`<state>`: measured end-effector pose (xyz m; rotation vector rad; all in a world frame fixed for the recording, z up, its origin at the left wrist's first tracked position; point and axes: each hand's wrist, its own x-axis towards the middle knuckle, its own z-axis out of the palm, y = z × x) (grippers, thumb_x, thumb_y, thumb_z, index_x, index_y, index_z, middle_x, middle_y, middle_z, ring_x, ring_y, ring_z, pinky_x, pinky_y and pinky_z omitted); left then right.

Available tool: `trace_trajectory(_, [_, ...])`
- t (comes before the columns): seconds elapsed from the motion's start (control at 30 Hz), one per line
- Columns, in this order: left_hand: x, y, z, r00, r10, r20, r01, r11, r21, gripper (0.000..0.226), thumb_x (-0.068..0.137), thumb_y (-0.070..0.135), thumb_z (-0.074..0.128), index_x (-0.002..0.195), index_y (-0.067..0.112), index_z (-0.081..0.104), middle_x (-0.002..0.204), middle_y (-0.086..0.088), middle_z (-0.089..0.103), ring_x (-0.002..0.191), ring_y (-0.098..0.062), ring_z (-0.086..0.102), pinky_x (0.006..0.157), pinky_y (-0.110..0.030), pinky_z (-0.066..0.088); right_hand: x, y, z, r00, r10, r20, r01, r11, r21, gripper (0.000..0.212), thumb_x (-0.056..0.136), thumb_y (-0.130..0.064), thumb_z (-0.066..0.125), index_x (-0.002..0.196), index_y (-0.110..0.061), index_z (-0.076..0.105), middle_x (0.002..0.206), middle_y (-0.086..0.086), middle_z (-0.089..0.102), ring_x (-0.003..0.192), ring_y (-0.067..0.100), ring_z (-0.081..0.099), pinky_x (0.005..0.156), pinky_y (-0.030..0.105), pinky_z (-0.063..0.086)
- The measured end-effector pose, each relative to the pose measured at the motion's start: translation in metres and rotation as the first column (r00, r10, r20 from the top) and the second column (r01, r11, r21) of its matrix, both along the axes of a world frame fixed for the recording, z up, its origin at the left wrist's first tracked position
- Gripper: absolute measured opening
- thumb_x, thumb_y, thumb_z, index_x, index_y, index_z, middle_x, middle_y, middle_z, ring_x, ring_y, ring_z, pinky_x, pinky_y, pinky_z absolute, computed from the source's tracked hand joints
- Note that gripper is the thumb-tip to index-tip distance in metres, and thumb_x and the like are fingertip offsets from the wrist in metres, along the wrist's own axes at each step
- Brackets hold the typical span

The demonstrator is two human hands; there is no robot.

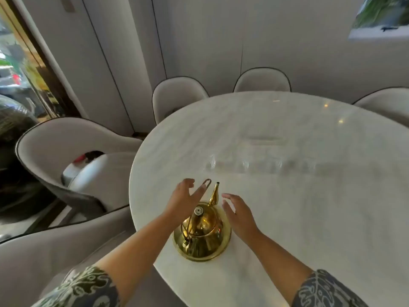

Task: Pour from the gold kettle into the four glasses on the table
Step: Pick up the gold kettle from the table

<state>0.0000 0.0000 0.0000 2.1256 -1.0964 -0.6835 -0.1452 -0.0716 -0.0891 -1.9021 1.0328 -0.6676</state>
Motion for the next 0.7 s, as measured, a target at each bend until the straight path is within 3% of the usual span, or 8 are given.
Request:
trace_trajectory(0.13, [-0.001, 0.003, -0.013, 0.959, 0.037, -0.281, -0.036, 0.999, 0.009, 0.042, 0.094, 0.044, 0.048, 0.120, 0.011, 0.057, 0.095, -0.001, 0.072, 0.074, -0.015, 0.066, 0.071, -0.029, 0.050, 0.009, 0.008, -0.021, 0.999, 0.018, -0.038, -0.012, 0.989, 0.148, 0.045, 0.099, -0.038, 0.041, 0.138, -0.018, 0.048, 0.141, -0.002, 0.050, 0.130, 0.010, 0.044, 0.103, 0.017, 0.030])
trace_trajectory(0.2, [-0.002, 0.006, -0.018, 0.918, 0.029, -0.396, -0.034, 0.999, -0.006, 0.038, 0.096, 0.042, 0.047, 0.108, 0.009, 0.063, 0.073, 0.001, 0.069, 0.057, -0.013, 0.061, 0.063, -0.025, 0.052, 0.014, 0.013, -0.028, 0.999, 0.042, -0.020, -0.037, 0.978, 0.204, 0.050, 0.098, -0.044, 0.038, 0.143, -0.022, 0.042, 0.144, -0.004, 0.046, 0.134, 0.011, 0.040, 0.110, 0.025, 0.031])
trace_trajectory(0.3, [0.000, 0.011, -0.018, 0.901, 0.013, -0.434, -0.033, 0.999, -0.040, 0.037, 0.096, 0.040, 0.047, 0.092, 0.009, 0.068, 0.054, 0.002, 0.057, 0.040, -0.007, 0.052, 0.045, -0.015, 0.045, 0.022, 0.017, -0.037, 0.999, 0.044, 0.004, -0.044, 0.972, 0.229, 0.064, 0.090, -0.063, 0.034, 0.144, -0.029, 0.039, 0.141, -0.002, 0.046, 0.133, 0.015, 0.042, 0.112, 0.038, 0.036])
trace_trajectory(0.37, [0.000, 0.014, -0.018, 0.894, 0.004, -0.448, -0.035, 0.997, -0.061, 0.038, 0.096, 0.040, 0.047, 0.081, 0.012, 0.066, 0.044, 0.007, 0.047, 0.033, -0.005, 0.042, 0.041, -0.015, 0.039, 0.026, 0.018, -0.047, 1.000, 0.012, 0.019, -0.016, 0.971, 0.237, 0.075, 0.082, -0.078, 0.031, 0.143, -0.035, 0.038, 0.143, -0.001, 0.045, 0.135, 0.017, 0.040, 0.112, 0.044, 0.036])
trace_trajectory(0.47, [-0.002, 0.016, -0.020, 0.856, 0.015, -0.517, -0.075, 0.993, -0.095, 0.038, 0.096, 0.039, 0.049, 0.071, 0.012, 0.060, 0.037, 0.011, 0.037, 0.033, -0.005, 0.032, 0.039, -0.016, 0.030, 0.028, 0.017, -0.051, 1.000, 0.010, 0.001, -0.010, 0.961, 0.277, 0.079, 0.077, -0.084, 0.028, 0.144, -0.042, 0.033, 0.150, -0.003, 0.036, 0.140, 0.017, 0.032, 0.114, 0.047, 0.032])
trace_trajectory(0.57, [-0.003, 0.016, -0.020, 0.828, 0.033, -0.560, -0.107, 0.989, -0.100, 0.038, 0.096, 0.037, 0.050, 0.068, 0.012, 0.054, 0.037, 0.011, 0.033, 0.034, -0.006, 0.028, 0.038, -0.017, 0.025, 0.026, 0.016, -0.045, 0.999, 0.045, 0.006, -0.044, 0.943, 0.331, 0.077, 0.077, -0.083, 0.032, 0.144, -0.045, 0.029, 0.149, -0.005, 0.035, 0.138, 0.017, 0.035, 0.112, 0.046, 0.036])
trace_trajectory(0.7, [-0.003, 0.015, -0.018, 0.810, 0.042, -0.585, -0.131, 0.985, -0.111, 0.040, 0.096, 0.035, 0.050, 0.064, 0.012, 0.048, 0.036, 0.012, 0.033, 0.033, -0.005, 0.027, 0.037, -0.017, 0.024, 0.024, 0.012, -0.035, 0.997, 0.076, -0.002, -0.069, 0.915, 0.397, 0.067, 0.087, -0.067, 0.036, 0.147, -0.040, 0.025, 0.151, -0.005, 0.030, 0.140, 0.018, 0.031, 0.113, 0.040, 0.034])
